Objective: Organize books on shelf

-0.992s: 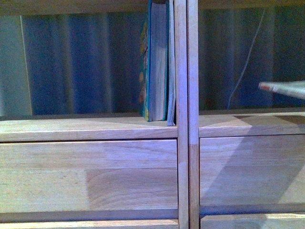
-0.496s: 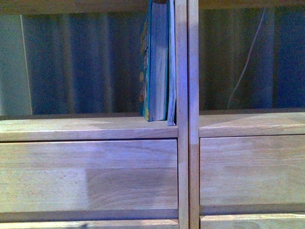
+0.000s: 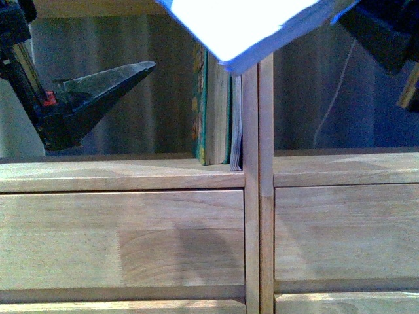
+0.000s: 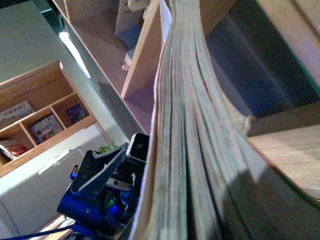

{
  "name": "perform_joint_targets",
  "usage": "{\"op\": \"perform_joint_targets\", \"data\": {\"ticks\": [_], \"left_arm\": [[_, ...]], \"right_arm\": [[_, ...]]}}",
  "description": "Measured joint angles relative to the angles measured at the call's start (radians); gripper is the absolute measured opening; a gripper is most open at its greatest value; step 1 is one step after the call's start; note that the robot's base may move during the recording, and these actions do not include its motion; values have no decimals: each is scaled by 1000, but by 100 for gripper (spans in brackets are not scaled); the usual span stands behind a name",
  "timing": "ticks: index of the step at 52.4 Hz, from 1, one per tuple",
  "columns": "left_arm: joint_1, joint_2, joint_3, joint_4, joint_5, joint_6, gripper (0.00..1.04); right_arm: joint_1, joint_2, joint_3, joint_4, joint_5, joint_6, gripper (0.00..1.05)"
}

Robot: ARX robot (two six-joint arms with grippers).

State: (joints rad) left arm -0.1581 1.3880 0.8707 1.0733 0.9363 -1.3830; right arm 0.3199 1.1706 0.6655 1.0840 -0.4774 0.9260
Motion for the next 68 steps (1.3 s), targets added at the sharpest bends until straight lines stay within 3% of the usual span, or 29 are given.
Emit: {"op": "perform_joint_targets", "data": {"ticks": [9,18,39,47,51,57,68], "left_arm": [[-31,0,0,14,-19,10,97],[-31,0,-3,47,-17,27,96],[-24,-29,-36,95,-39,38,40],[-17,-46,-35,71,-46,64,17],[-5,-56,-35,10,-65,110,17],[18,-61,-34,-22,-92,163,17],[104,-66,5,-127,-183,319,17]], "right_arm": [[121,48,20,19,18,52,7],[159,55,25,-5,23,131,7],[249,41,21,-77,47,246,8],[280,11,-3,-101,33,241,34],[269,-16,-20,-114,32,235,49],[239,-45,-43,-118,17,233,60],[65,-154,-111,-144,-38,240,92]]}}
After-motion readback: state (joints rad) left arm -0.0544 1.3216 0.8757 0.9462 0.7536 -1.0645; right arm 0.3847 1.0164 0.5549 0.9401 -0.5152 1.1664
